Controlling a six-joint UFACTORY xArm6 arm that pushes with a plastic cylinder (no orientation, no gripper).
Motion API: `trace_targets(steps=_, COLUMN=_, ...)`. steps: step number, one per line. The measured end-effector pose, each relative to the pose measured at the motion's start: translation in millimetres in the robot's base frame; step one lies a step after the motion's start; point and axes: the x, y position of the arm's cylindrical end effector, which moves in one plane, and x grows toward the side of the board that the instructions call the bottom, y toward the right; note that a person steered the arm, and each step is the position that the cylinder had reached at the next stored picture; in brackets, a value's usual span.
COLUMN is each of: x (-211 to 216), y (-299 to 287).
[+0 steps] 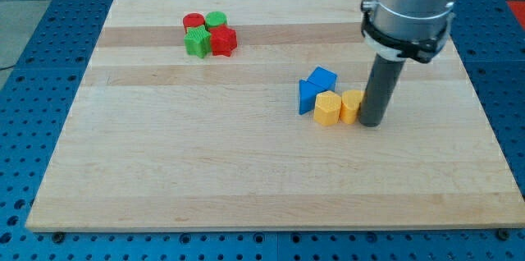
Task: Move the green circle into the cube
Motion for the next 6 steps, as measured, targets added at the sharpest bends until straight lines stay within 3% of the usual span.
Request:
trace_targets(steps=2, x=-27, y=-8)
trace_targets(steps=4, x=-61, y=27)
trace_targets(steps=6, x=-51, y=48)
